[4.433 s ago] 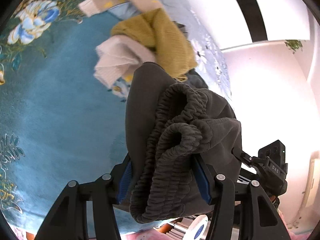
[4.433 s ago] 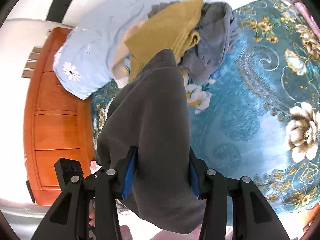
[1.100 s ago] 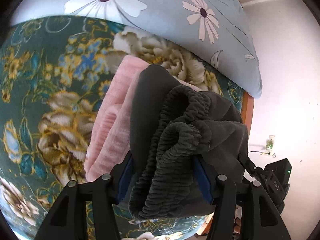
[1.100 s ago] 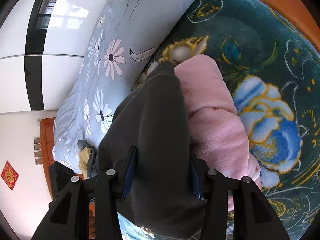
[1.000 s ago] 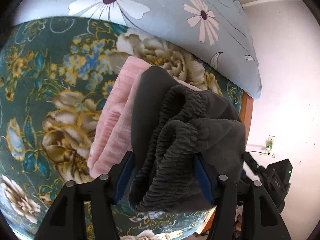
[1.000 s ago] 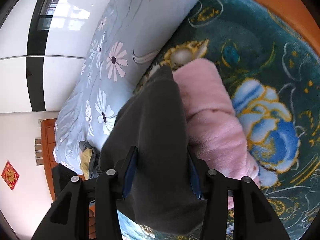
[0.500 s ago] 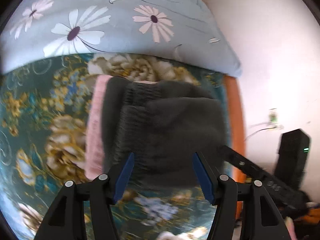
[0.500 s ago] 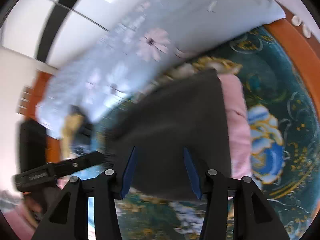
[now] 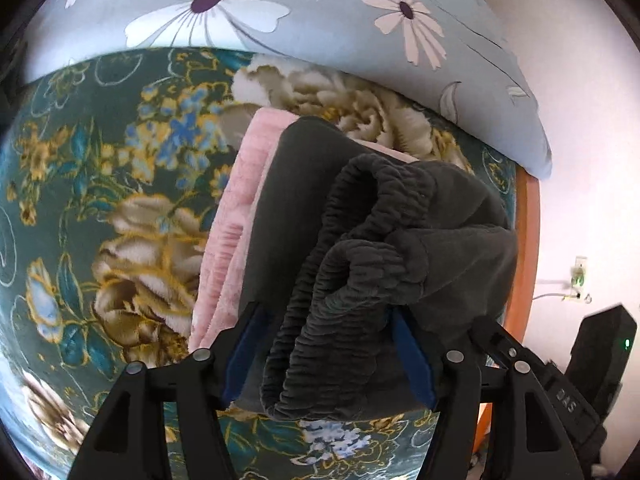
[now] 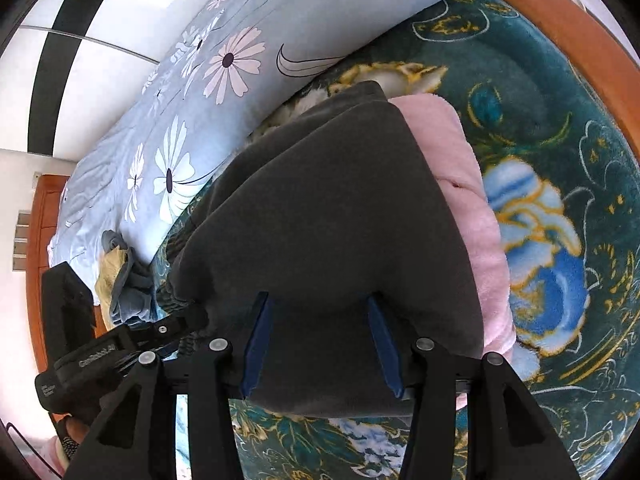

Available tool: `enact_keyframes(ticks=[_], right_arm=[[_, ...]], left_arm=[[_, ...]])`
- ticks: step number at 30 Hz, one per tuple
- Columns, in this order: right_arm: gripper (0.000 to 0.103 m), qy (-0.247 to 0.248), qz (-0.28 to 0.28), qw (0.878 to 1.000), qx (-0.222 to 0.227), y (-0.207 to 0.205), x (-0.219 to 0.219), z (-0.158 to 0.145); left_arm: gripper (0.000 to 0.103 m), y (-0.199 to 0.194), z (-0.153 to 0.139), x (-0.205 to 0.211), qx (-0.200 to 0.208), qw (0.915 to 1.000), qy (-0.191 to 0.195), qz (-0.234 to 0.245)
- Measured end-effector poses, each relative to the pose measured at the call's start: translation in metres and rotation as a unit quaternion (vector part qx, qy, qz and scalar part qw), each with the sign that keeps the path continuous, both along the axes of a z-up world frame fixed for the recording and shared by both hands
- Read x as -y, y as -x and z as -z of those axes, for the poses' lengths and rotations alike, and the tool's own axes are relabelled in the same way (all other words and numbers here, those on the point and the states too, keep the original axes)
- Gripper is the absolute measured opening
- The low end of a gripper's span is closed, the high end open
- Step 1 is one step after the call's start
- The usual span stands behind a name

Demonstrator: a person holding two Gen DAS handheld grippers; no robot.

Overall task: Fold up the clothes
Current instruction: 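Lower the sweatpants with both grippers onto the folded pink garment, then open both grippers and withdraw them from the stacked sweatpants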

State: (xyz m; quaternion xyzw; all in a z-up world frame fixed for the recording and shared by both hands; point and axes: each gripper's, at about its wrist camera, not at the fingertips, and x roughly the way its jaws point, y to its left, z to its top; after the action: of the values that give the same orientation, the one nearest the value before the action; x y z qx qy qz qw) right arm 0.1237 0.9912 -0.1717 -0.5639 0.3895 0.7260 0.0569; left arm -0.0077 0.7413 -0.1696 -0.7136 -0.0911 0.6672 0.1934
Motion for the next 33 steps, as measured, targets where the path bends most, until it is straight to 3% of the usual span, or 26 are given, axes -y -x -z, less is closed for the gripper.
enact_keyframes(ticks=[6,11,18,20,21,27,29,31,33], right_arm=[[0.053,-0.019,0.002,1.0,-0.02,-0.009,0.009,-0.025],[0.053,-0.03,-0.005,0.999,-0.043,-0.033,0.037,-0.048],[0.053,-0.027,-0.062,0.998,-0.001,-0.054,0.095,-0.033],[0.057,-0.026,-0.065,0.997,0.012,-0.058,0.105,-0.026],[0.065,-0.034,-0.068,0.997,0.019,-0.058,0.109,-0.025],[0.066,-0.072,-0.093,0.993,0.033,-0.056,0.122,-0.02],[0.069,-0.085,-0.095,0.991,0.033,-0.055,0.122,-0.02],[0.084,-0.097,-0.091,0.991,0.033,-0.053,0.121,-0.02],[0.09,-0.102,-0.086,0.991,0.031,-0.053,0.12,-0.019]], left_arm=[[0.068,-0.019,-0.022,0.017,-0.033,0.9993,0.001,0.02],[0.068,-0.04,-0.029,0.033,-0.052,0.9967,0.035,0.052],[0.072,-0.062,-0.032,0.045,-0.065,0.9929,0.058,0.082],[0.078,-0.069,-0.035,0.047,-0.074,0.991,0.063,0.092],[0.081,-0.071,-0.036,0.047,-0.08,0.9898,0.066,0.097],[0.103,-0.082,-0.038,0.053,-0.098,0.9854,0.078,0.115],[0.103,-0.084,-0.04,0.056,-0.105,0.9849,0.078,0.114],[0.103,-0.084,-0.041,0.059,-0.106,0.9854,0.076,0.109],[0.103,-0.084,-0.043,0.061,-0.107,0.9854,0.077,0.107]])
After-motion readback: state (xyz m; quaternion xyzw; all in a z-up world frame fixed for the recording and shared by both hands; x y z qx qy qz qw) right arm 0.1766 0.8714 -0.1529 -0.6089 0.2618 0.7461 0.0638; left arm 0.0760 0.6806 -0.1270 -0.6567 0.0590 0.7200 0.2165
